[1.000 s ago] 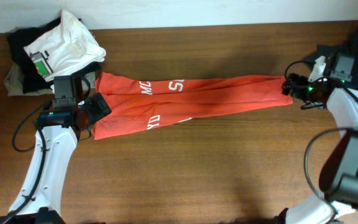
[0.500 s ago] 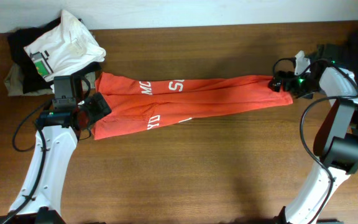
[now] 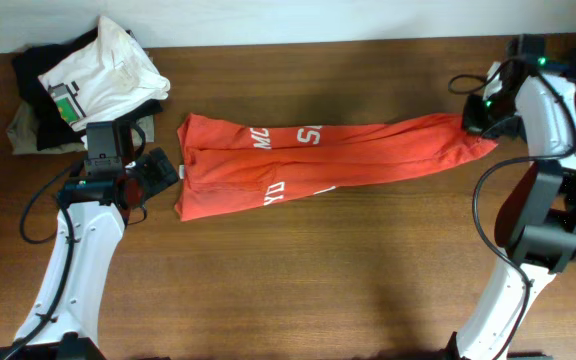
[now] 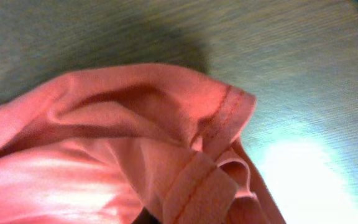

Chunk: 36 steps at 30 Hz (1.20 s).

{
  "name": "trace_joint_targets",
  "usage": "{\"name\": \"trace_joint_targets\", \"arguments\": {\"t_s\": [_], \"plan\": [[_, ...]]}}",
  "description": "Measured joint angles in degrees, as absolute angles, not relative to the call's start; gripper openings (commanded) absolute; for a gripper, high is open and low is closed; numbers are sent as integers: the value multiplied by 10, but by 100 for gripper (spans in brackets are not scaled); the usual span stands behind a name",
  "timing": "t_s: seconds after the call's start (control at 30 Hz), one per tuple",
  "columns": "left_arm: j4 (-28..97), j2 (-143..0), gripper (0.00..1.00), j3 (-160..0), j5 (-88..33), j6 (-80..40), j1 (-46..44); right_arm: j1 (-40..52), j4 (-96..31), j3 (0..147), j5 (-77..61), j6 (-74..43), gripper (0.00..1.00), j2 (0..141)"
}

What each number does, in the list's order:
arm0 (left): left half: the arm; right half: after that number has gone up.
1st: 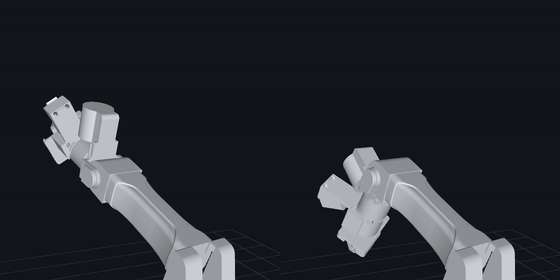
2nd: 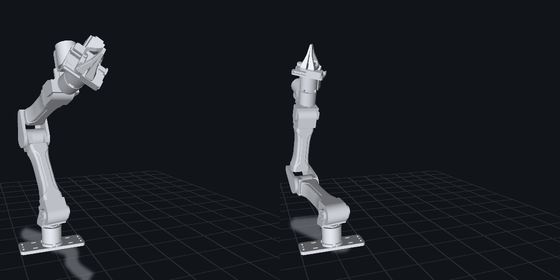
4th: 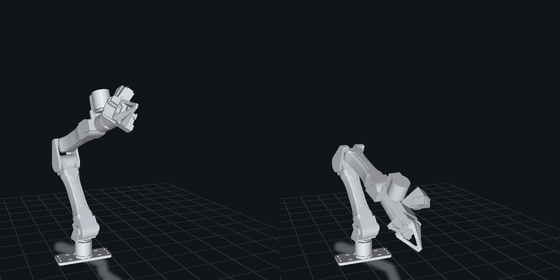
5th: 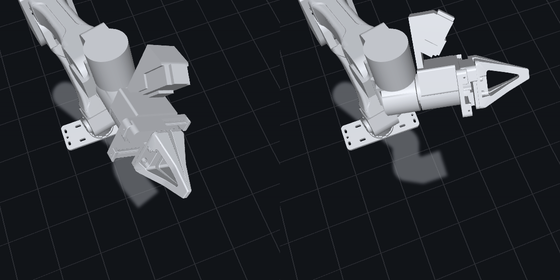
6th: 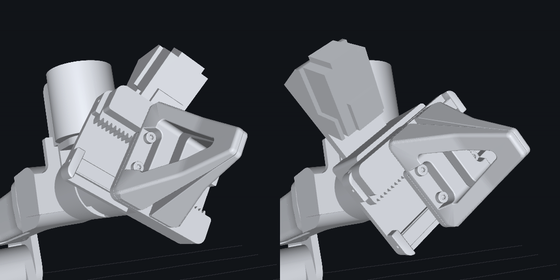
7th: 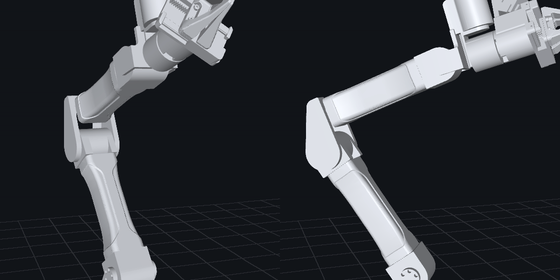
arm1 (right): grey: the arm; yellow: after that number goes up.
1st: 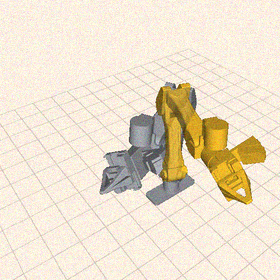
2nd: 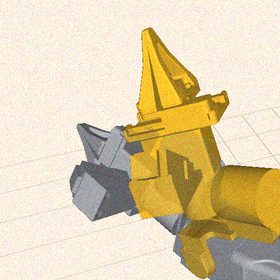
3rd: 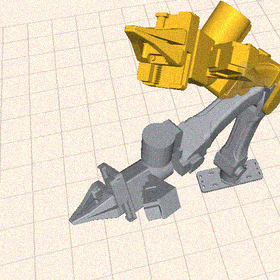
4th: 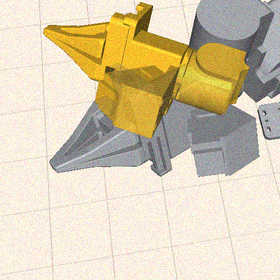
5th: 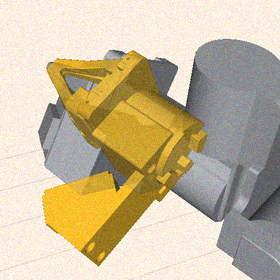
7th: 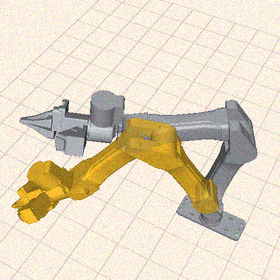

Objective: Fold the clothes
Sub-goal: 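Fold the right end of the shirt leftward with the right gripper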

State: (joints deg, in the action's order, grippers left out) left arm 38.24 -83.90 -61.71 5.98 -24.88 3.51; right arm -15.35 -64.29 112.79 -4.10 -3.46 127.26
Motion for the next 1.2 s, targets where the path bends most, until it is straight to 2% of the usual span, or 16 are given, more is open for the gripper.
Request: {"name": "trace_joint_targets", "arguments": {"t_s": [0.1,0.23,0.33,0.37,0.4,0.43,0.47,0.63,0.8,0.9,1.03,1.13,1.17,1.2], "plan": [[382,-839,99,-617,60,-249,35,-113,-682,1157,-88,-56,4,1263],[382,-848,99,-617,60,-249,35,53,-674,1157,-131,-61,4,1263],[383,-877,99,-617,60,-249,35,112,-660,1157,-136,-70,4,1276],[384,-882,99,-617,60,-249,35,126,-653,1157,-136,-79,10,1291],[384,-884,99,-617,59,-249,35,135,-653,1157,-136,-88,33,1308],[384,-884,99,-617,59,-249,35,141,-648,1155,-136,-91,76,1315],[384,-884,99,-617,59,-249,35,152,-644,1150,-138,-98,89,1315],[387,-884,99,-617,59,-249,35,152,-677,1164,-145,-92,89,1317],[388,-884,99,-617,58,-249,35,42,-697,1205,-149,-86,89,1318],[388,-884,99,-617,58,-249,35,49,-663,1192,-181,-72,69,1317],[387,-884,99,-617,58,-249,35,119,-556,1111,-209,-88,62,1322],[388,-884,99,-617,58,-249,35,163,-492,1100,-214,-94,63,1325],[387,-884,99,-617,58,-249,35,182,-478,1100,-214,-95,76,1325],[387,-884,99,-617,58,-249,35,198,-468,1099,-209,-97,76,1325]]}}
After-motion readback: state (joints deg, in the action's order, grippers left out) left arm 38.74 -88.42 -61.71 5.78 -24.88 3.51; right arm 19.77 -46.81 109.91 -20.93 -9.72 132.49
